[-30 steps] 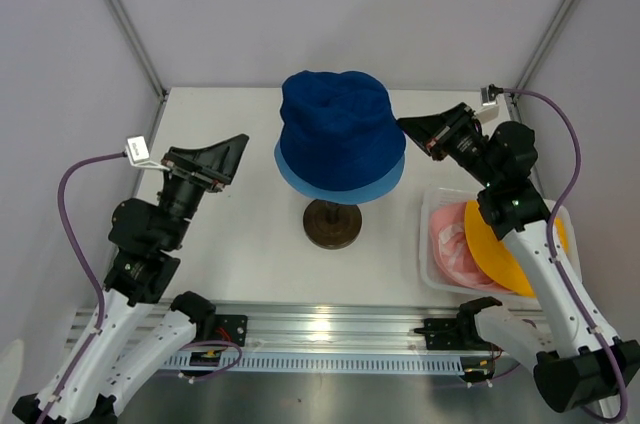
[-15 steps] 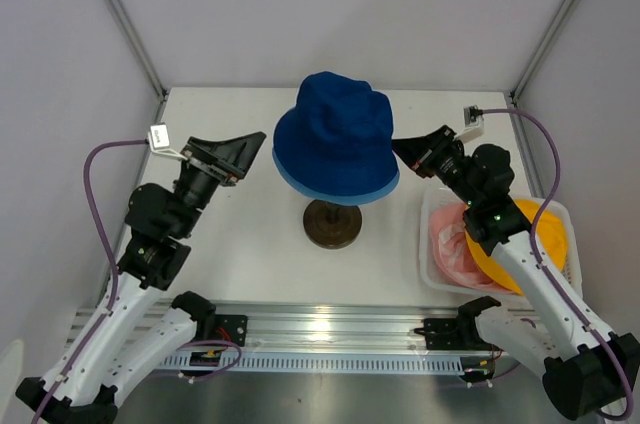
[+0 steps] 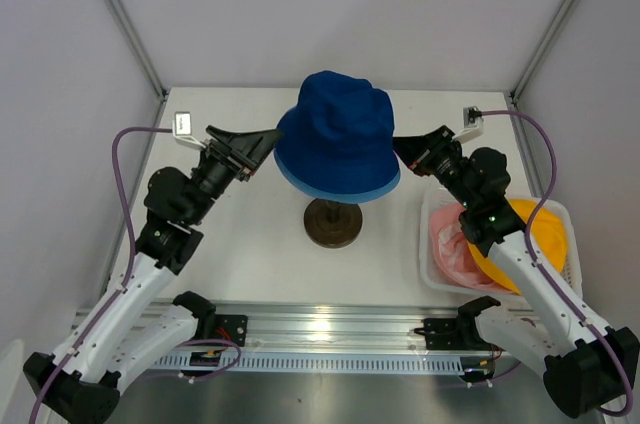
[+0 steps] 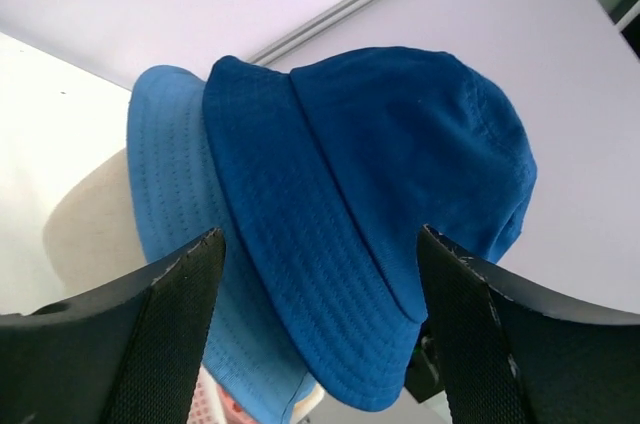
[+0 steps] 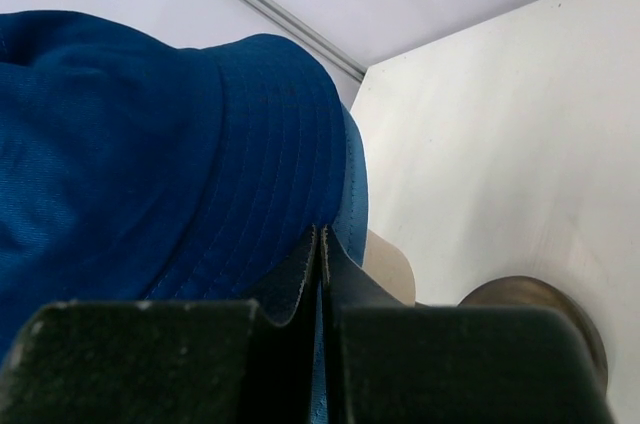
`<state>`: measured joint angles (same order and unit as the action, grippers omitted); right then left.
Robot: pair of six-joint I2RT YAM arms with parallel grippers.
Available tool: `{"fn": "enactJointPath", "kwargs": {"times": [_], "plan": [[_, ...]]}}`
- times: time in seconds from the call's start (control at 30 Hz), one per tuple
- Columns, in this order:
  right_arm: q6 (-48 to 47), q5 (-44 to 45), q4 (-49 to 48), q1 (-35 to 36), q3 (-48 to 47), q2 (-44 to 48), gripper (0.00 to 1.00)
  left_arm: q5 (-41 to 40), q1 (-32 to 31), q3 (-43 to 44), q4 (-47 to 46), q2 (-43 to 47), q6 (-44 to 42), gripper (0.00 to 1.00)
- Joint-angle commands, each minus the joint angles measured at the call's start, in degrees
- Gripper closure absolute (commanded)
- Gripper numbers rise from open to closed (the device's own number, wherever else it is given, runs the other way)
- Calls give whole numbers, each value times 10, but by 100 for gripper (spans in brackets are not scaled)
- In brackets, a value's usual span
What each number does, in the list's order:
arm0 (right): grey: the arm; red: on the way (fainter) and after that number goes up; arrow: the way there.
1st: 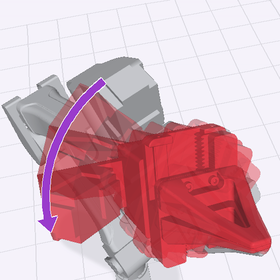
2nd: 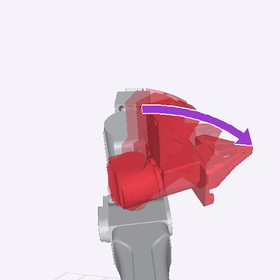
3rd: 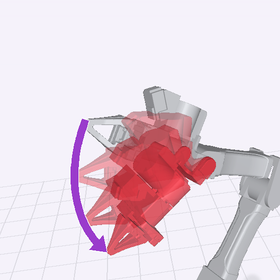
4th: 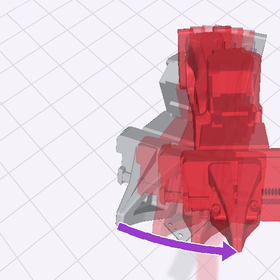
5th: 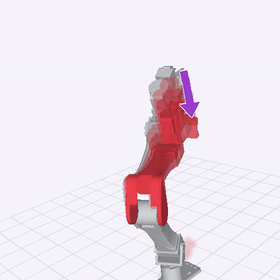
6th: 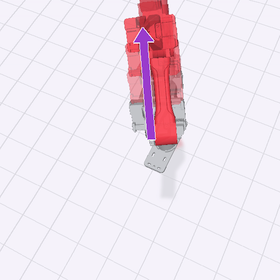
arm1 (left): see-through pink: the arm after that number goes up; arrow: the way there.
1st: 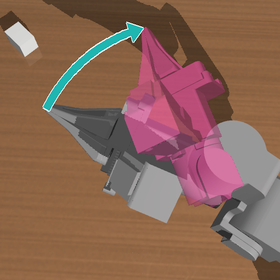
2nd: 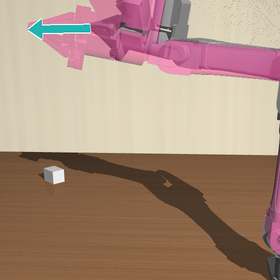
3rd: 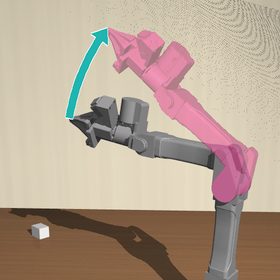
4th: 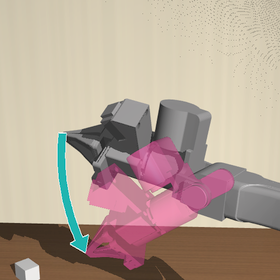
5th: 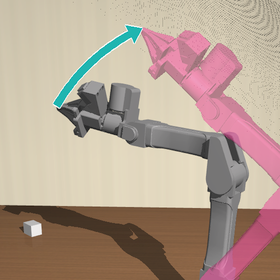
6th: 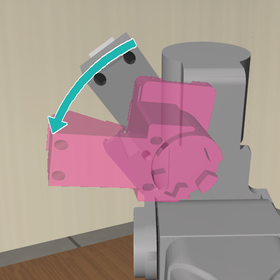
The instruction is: Stack the hats
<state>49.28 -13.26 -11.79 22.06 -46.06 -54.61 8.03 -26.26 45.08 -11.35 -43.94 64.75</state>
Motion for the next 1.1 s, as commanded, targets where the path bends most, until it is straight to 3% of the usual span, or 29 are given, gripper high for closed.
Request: {"fn": "enactJointPath", "kwargs": {"times": [0.0,0.27,0.43,0.5,0.53,0.57,0.6,0.83,1.07], "plan": [[-11,15,-20,4,8,-4,100,24,5,0,-55,-12,38,20],[-10,12,-31,4,6,-10,100,49,5,4,-83,-50,71,27],[-15,13,-32,4,4,-10,100,52,5,-4,-103,-62,81,45],[-16,16,-31,4,5,-9,100,48,5,-7,-100,-63,81,64],[-18,20,-30,4,5,-9,100,44,5,-6,-98,-65,80,85],[-20,21,-27,4,5,-9,100,40,5,-9,-94,-64,74,95],[-21,24,-24,4,4,-10,100,38,3,-11,-94,-63,68,99],[-31,49,-9,3,7,-13,100,4,-26,-28,-40,-31,-94,99],[-28,64,-35,4,7,-31,100,-61,-49,-79,-68,-20,-308,99]]}}
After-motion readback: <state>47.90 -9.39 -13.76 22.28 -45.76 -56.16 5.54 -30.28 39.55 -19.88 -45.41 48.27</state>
